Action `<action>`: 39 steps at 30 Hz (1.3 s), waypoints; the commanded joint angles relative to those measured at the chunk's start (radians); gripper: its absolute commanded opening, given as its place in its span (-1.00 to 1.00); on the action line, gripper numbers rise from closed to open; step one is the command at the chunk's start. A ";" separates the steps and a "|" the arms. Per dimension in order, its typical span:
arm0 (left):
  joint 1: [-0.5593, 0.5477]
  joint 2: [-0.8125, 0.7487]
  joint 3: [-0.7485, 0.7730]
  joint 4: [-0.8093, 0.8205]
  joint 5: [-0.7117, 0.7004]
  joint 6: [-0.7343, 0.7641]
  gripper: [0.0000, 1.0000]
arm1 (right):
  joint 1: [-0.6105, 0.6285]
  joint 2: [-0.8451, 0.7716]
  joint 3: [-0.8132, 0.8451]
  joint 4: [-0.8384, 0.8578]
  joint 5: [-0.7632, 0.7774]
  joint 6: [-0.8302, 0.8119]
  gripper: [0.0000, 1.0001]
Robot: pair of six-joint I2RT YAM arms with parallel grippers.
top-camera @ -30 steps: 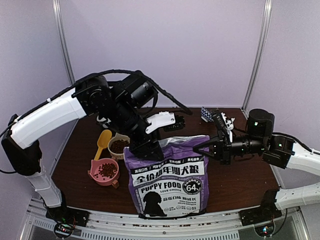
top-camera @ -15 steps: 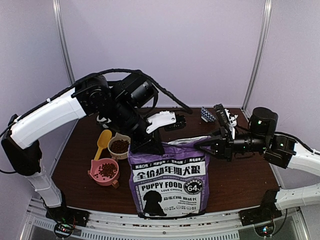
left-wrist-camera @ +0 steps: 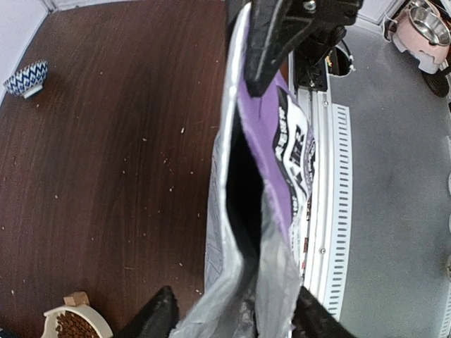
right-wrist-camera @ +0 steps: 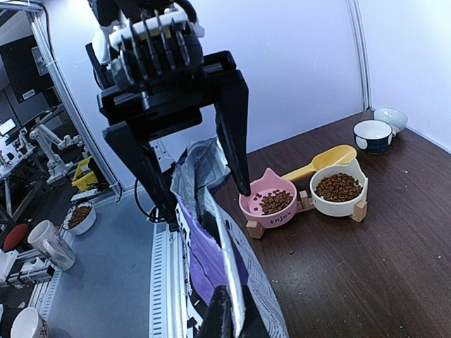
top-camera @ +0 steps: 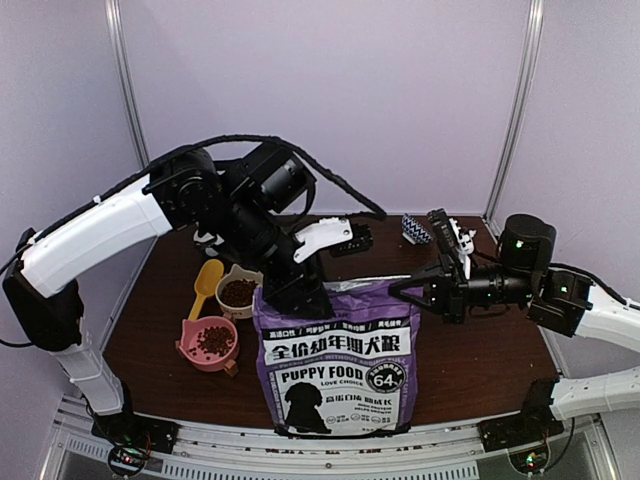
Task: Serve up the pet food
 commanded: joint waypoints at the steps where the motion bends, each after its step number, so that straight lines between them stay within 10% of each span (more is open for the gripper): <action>1: 0.001 0.022 0.060 0.101 0.092 -0.039 0.31 | 0.002 -0.027 0.041 0.046 -0.031 0.008 -1.00; 9: 0.001 0.170 0.212 0.120 0.211 -0.048 0.43 | 0.002 -0.048 0.040 0.051 -0.054 0.006 -1.00; 19: 0.002 0.214 0.234 0.119 0.280 -0.046 -0.97 | -0.001 -0.109 0.012 -0.031 -0.003 -0.027 -0.64; 32: 0.002 0.214 0.233 0.121 0.272 -0.050 -1.00 | -0.023 -0.186 -0.023 -0.155 0.029 -0.063 -0.35; 39: 0.002 0.214 0.235 0.122 0.271 -0.048 -1.00 | -0.025 -0.162 -0.018 -0.156 0.024 -0.063 -0.59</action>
